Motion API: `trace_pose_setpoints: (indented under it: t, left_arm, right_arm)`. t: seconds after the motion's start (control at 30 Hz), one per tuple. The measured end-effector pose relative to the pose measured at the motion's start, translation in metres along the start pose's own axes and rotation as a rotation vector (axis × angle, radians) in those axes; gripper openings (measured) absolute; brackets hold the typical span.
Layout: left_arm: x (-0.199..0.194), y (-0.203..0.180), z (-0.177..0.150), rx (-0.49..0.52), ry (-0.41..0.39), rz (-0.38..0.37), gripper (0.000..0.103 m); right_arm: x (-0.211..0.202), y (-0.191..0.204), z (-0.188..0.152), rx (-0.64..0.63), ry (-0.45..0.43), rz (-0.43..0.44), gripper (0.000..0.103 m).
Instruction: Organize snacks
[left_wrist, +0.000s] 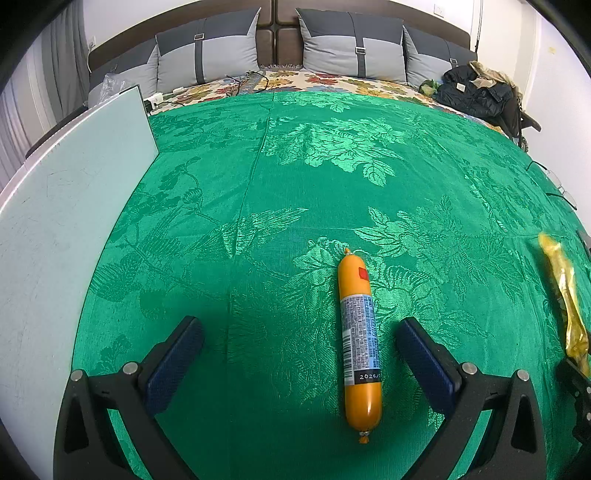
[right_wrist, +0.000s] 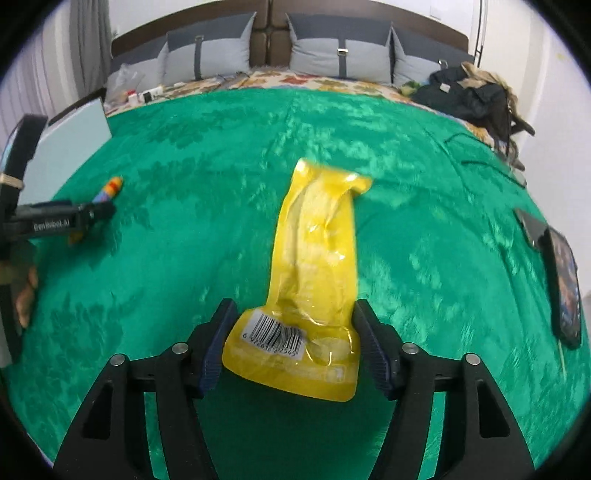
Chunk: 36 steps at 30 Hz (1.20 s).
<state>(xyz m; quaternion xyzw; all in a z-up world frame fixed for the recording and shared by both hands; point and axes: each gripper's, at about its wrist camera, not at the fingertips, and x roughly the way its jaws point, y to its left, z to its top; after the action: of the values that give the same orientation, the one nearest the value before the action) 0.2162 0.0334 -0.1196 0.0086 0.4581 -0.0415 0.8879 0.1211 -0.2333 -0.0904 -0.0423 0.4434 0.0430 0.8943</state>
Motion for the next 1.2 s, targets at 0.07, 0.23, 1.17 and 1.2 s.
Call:
trace_pose_setpoints:
  t: [0.07,0.23,1.17,1.2]
  left_arm:
    - [0.000,0.000,0.000,0.000,0.000,0.000,0.103]
    - [0.000,0.001,0.000,0.000,0.000,0.000,0.103]
    - [-0.015,-0.026,0.008,0.096,0.123,-0.026,0.015]
    - [-0.015,-0.024,0.008,0.069,0.130,-0.053,0.015]
  right_arm:
    - [0.005,-0.001,0.004,0.012,0.002,0.010,0.076]
    - [0.006,0.000,0.002,0.014,-0.002,0.008,0.081]
    - [0.007,-0.001,0.002,0.012,0.004,0.050,0.087]
    - [0.004,-0.005,0.001,0.033,0.006,0.079,0.087]
